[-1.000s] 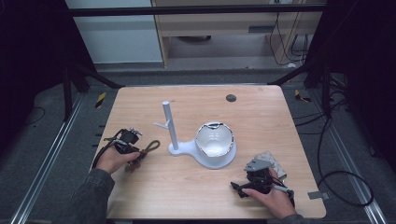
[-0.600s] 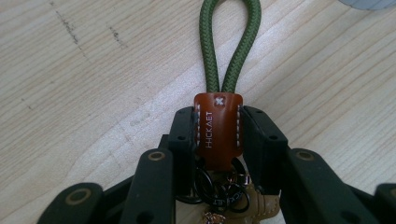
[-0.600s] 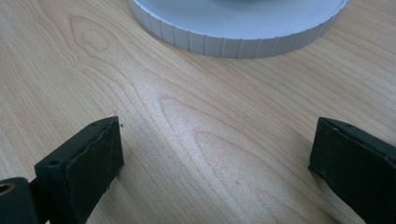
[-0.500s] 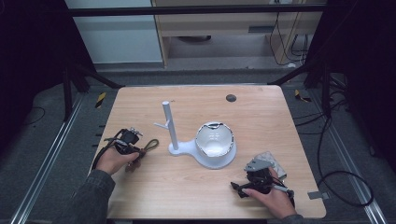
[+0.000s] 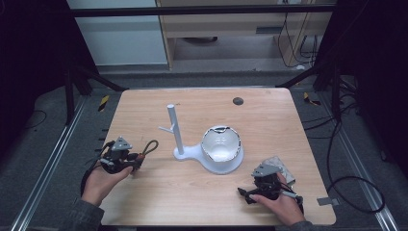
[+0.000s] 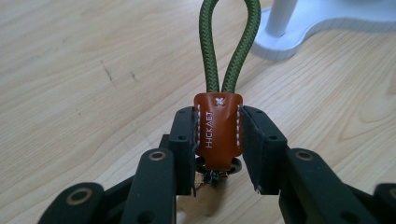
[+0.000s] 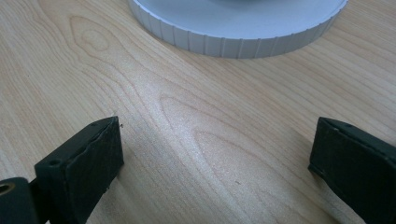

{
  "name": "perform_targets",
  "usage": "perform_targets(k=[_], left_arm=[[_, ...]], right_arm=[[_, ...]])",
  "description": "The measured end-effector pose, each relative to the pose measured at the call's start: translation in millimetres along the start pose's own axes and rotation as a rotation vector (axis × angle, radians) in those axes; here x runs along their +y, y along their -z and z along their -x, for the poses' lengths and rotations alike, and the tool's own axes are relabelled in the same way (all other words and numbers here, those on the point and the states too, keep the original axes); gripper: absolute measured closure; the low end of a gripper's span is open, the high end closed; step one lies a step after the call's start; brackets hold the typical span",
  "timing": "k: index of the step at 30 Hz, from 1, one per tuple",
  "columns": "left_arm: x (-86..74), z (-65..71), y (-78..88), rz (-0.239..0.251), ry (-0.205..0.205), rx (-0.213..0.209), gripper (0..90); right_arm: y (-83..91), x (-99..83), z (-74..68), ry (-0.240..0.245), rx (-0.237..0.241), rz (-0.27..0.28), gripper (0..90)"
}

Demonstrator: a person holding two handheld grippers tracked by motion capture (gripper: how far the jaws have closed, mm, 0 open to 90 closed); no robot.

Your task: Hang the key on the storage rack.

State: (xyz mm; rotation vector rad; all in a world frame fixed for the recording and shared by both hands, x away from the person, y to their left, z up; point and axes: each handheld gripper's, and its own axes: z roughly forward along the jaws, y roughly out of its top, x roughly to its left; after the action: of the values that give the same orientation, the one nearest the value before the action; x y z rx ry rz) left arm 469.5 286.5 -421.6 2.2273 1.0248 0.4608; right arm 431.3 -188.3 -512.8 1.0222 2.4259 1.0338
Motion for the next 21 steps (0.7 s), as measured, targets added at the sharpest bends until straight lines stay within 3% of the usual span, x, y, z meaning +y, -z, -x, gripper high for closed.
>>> perform_targets(k=[7,21], left_arm=[[1.6,18.7,12.3,0.05,-0.055,-0.015,65.7],[7.9,53.4,32.2,0.182,-0.118,-0.054,65.6]], right_arm=[[0.0,0.0,0.0,0.0,0.0,0.0,2.7],[0.0,0.0,0.0,0.0,0.0,0.0,2.7]])
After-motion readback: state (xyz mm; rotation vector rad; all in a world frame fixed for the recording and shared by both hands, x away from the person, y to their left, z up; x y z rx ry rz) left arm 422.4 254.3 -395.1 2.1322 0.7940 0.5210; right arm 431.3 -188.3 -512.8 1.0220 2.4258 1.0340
